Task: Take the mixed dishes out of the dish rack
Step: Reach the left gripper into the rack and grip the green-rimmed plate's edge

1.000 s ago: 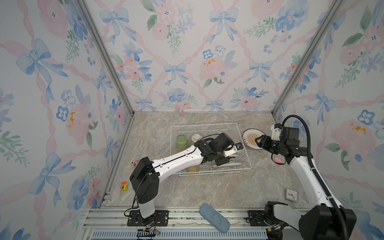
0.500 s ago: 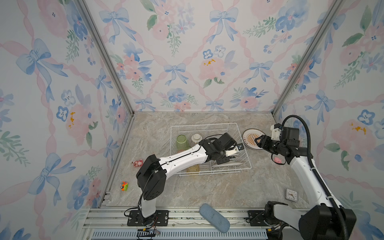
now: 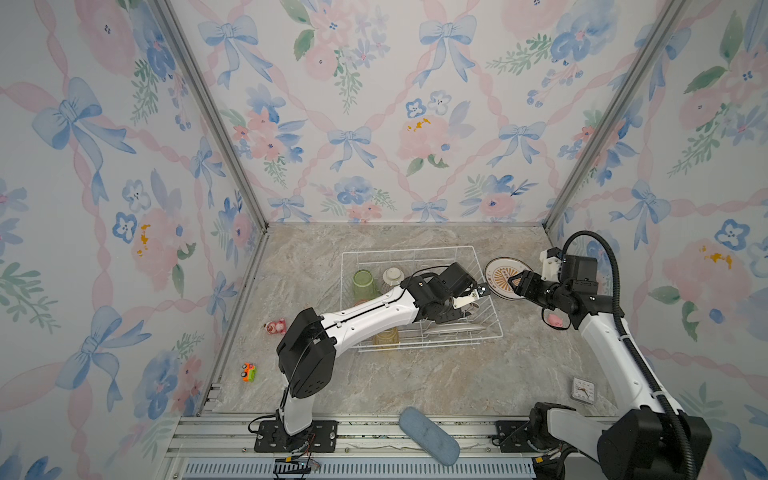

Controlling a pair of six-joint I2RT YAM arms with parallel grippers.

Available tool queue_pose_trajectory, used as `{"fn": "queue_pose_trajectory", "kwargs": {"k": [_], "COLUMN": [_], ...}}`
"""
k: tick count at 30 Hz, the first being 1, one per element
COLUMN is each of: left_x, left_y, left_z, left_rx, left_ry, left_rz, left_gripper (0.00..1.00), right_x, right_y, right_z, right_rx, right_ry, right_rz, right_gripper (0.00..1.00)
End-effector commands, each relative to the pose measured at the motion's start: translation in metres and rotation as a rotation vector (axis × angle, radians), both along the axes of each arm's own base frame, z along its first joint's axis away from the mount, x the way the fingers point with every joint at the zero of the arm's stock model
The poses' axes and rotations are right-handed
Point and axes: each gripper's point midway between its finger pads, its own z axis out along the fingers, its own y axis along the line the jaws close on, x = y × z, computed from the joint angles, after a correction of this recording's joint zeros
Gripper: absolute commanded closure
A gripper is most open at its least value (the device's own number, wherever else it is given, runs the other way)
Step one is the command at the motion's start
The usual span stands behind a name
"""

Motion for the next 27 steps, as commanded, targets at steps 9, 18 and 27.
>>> {"fn": "queue_pose_trajectory", "kwargs": {"k": [9, 18, 27], "left_x": [0.019, 0.024, 0.029], "left_y": [0.003, 0.003, 0.008], "left_z": [-0.001, 0.006, 0.026], "left_rx": [0.071, 0.045, -0.055], "left_ry": [-0.086, -0.09, -0.052], "left_rz": [0.056, 0.085, 0.121], "left_gripper": [1.0, 1.0, 1.0], "right_x": [-0.001, -0.001, 0.0], "right_y": [0.0, 0.001, 0.002], "right_z": [-0.002, -0.002, 0.0], "right_rx": [0.01, 0.014, 0.022], "right_ry": [-0.005, -0.007, -0.012], "right_rz": [0.007, 0.007, 0.012], "right_gripper": [0.4, 0.4, 0.4]}}
